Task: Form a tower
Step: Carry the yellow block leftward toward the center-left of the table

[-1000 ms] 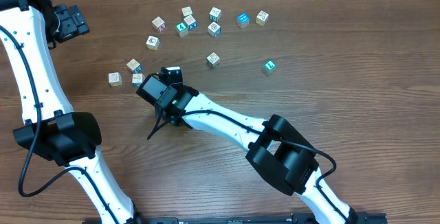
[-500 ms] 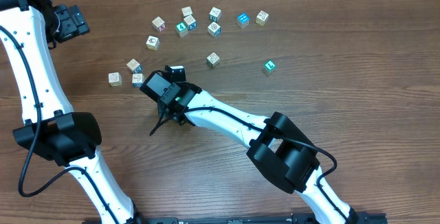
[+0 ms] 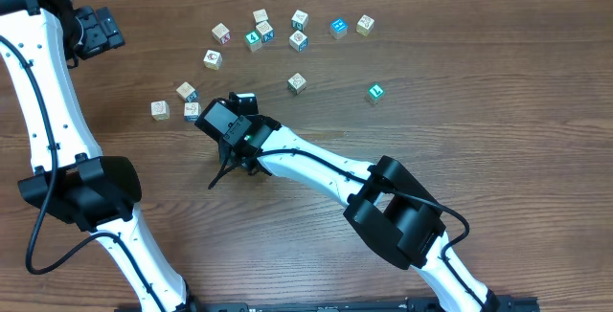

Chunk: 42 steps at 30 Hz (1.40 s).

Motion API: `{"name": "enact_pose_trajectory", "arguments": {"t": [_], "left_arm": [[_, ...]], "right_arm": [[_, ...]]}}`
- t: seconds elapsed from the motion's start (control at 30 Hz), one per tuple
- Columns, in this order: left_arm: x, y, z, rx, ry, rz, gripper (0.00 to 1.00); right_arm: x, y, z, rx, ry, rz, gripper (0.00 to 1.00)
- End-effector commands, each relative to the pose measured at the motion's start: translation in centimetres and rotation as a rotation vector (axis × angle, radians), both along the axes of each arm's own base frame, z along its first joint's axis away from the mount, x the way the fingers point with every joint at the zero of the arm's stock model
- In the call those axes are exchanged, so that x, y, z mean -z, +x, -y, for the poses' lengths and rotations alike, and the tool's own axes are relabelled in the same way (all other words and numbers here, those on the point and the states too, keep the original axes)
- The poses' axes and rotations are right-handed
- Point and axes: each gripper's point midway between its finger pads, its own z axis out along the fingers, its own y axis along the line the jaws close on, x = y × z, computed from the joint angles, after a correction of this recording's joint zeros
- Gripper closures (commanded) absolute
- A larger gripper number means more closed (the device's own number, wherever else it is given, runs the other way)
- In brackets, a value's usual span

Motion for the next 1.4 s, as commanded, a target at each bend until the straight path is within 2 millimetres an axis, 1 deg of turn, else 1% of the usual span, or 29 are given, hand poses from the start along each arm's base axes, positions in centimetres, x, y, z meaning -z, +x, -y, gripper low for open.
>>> {"name": "enact_pose_trajectory", "arguments": {"t": [0.0, 0.1, 0.27, 0.43, 0.53, 0.73, 0.77, 0.83, 0.87, 1.0, 1.07, 1.17, 1.37], "left_arm": [[-0.7, 0.1, -0.1, -0.010, 0.011, 0.019, 0.01], [-0.7, 0.1, -0.1, -0.010, 0.011, 0.019, 0.01], [-0.7, 0.1, -0.1, -0.010, 0.011, 0.019, 0.00], [-0.7, 0.1, -0.1, -0.010, 0.011, 0.019, 0.01], [-0.6, 0.1, -0.1, -0.010, 0.011, 0.018, 0.00], [-0.7, 0.1, -0.1, -0.010, 0.011, 0.019, 0.00], [-0.7, 0.1, -0.1, -0.010, 0.011, 0.019, 0.00], [-0.7, 0.1, -0.1, -0.010, 0.011, 0.019, 0.00], [-0.7, 0.1, -0.1, -0.010, 0.011, 0.019, 0.00], [-0.7, 0.1, -0.1, -0.010, 0.011, 0.019, 0.00], [-0.6, 0.1, -0.1, -0.010, 0.011, 0.018, 0.01], [-0.6, 0.1, -0.1, -0.010, 0.011, 0.018, 0.00], [-0.6, 0.1, -0.1, -0.010, 0.011, 0.018, 0.00]], "right_arm": [[0.5, -0.1, 0.0, 0.003, -0.004, 0.000, 0.48], [0.3, 0.4, 0.2, 0.015, -0.011, 0.027, 0.47], [0.3, 0.4, 0.1, 0.016, -0.008, 0.027, 0.48], [0.4, 0.8, 0.4, 0.116, 0.022, 0.020, 0.49], [0.7, 1.0, 0.1, 0.142, 0.044, 0.013, 0.49], [0.8, 1.0, 0.1, 0.141, 0.045, 0.013, 0.50], [0.8, 1.0, 0.1, 0.141, 0.045, 0.013, 0.53], [0.9, 1.0, 0.1, 0.141, 0.043, 0.012, 0.55], [1.0, 1.0, 0.1, 0.141, 0.042, 0.011, 0.57], [1.3, 1.0, 0.2, 0.141, 0.036, 0.008, 0.60], [1.6, 0.9, 0.3, 0.136, 0.028, 0.005, 0.64], [2.4, 0.8, 0.5, 0.131, 0.011, -0.002, 0.65], [2.2, 1.1, 0.3, 0.010, -0.037, 0.035, 0.65]]}}
